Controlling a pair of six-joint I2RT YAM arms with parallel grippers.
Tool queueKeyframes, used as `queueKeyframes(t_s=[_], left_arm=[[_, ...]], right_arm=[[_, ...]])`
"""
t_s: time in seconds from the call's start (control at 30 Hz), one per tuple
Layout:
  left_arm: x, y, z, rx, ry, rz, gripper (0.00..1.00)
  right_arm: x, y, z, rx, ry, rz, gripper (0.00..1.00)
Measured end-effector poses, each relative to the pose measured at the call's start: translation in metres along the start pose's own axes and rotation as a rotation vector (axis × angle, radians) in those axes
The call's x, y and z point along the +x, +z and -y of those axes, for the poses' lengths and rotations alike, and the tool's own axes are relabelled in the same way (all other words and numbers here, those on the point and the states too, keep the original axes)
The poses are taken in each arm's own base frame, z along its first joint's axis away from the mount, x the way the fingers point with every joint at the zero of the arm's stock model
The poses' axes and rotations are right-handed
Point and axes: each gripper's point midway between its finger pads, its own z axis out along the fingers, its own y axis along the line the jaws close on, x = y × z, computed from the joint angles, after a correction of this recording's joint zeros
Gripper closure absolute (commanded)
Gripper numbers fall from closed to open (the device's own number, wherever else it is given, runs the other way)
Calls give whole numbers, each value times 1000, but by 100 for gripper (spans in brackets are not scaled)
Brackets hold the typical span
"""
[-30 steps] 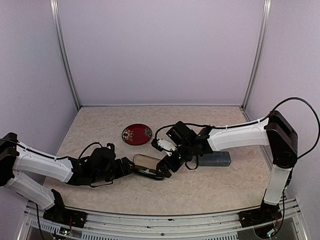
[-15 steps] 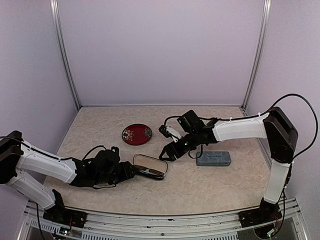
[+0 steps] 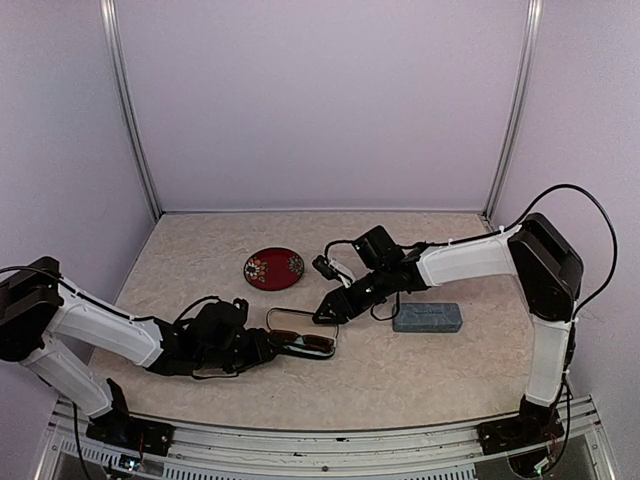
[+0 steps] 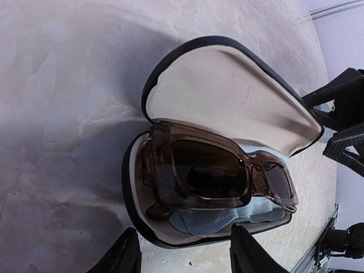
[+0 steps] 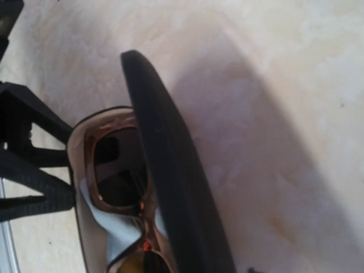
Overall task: Organize the sunglasses
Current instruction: Close the case with sunglasses at the center of the board.
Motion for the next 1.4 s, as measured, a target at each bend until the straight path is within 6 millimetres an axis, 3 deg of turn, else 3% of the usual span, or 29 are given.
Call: queueKeyframes(t_s=[0.3, 0.73, 1.4], left_arm=[[-3, 4, 9, 27, -2, 8, 51], [-8, 4, 23, 72, -6, 17, 48], [-7, 6, 26, 85, 1, 12, 66]], right_arm=[[0, 1, -3, -23, 5, 11, 68], [19, 3, -13, -19, 18, -18, 68], [20, 6, -16, 13, 16, -20, 74]])
